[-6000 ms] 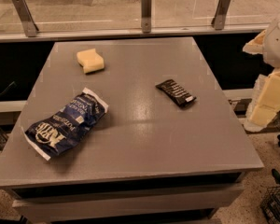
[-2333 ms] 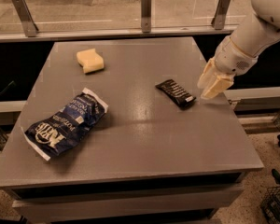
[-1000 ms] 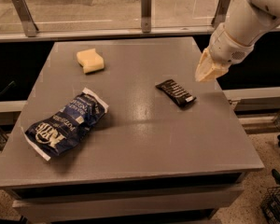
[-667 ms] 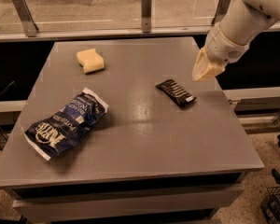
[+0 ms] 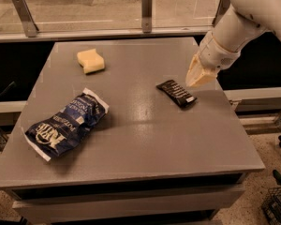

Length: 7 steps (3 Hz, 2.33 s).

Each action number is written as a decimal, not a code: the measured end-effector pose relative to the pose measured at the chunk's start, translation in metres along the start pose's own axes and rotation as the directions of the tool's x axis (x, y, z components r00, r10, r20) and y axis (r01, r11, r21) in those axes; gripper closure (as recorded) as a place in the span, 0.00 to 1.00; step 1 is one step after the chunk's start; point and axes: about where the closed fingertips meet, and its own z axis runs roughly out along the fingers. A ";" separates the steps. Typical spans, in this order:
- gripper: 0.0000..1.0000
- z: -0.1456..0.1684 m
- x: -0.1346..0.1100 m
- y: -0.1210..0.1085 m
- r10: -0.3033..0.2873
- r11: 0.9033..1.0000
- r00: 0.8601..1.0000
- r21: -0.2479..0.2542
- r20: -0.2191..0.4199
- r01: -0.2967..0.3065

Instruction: Move rxbar chocolate near blue chip bag

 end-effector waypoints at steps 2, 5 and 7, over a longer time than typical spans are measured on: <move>1.00 0.024 -0.002 0.010 0.010 0.999 0.996 -0.045 0.083 -0.006; 1.00 0.013 -0.033 0.026 -0.069 0.995 0.990 -0.060 0.121 0.077; 0.83 -0.026 -0.038 0.007 -0.051 0.998 0.996 -0.024 0.078 0.053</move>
Offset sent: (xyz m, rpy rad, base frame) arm -0.0106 0.0103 -0.0263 0.1031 0.0797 0.0461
